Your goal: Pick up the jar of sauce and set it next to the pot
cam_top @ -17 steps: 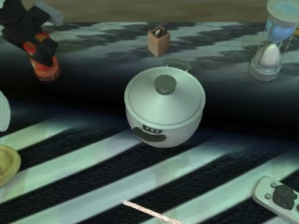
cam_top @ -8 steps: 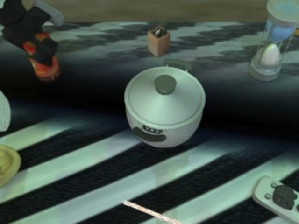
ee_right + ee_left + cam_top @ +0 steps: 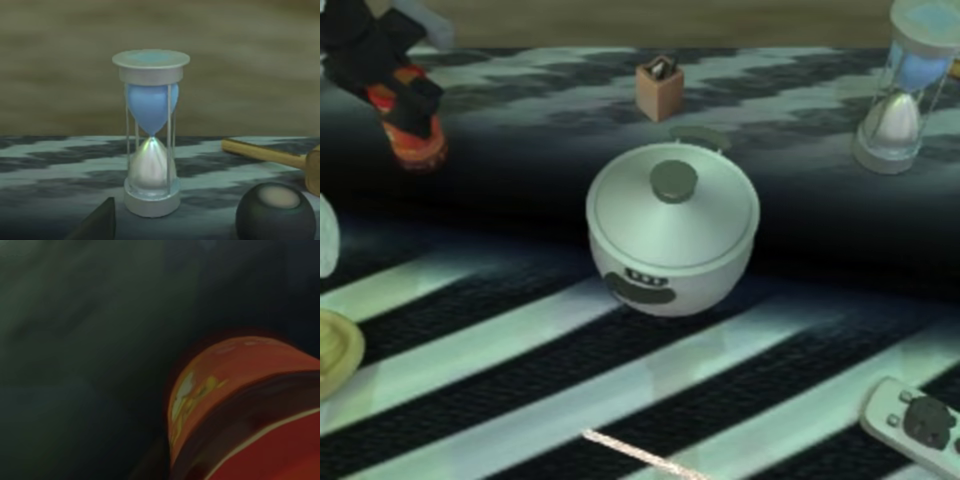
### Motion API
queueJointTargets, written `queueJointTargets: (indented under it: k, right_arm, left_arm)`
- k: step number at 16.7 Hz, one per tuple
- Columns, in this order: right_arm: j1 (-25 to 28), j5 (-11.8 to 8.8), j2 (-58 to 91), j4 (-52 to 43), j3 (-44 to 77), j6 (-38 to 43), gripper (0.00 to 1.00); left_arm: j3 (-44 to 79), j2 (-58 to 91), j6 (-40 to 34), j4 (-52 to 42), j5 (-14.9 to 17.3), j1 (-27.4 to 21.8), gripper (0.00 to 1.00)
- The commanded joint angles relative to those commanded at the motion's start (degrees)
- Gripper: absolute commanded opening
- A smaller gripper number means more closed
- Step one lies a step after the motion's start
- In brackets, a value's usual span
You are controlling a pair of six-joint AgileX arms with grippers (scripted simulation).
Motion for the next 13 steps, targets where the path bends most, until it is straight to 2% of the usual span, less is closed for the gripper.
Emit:
queueJointTargets:
  k: [5,13]
  right_arm:
    - [0.0,0.0,0.0,0.0,0.0,0.0,1.00]
    - [0.0,0.0,0.0,0.0,0.0,0.0,1.00]
  left_arm:
    - [-15.3,-12.0,-0.1,5.0,-0.2,0.4,0.00]
    - [-56.3,-38.0,0.1,14.9,-0.5,1.2,0.00]
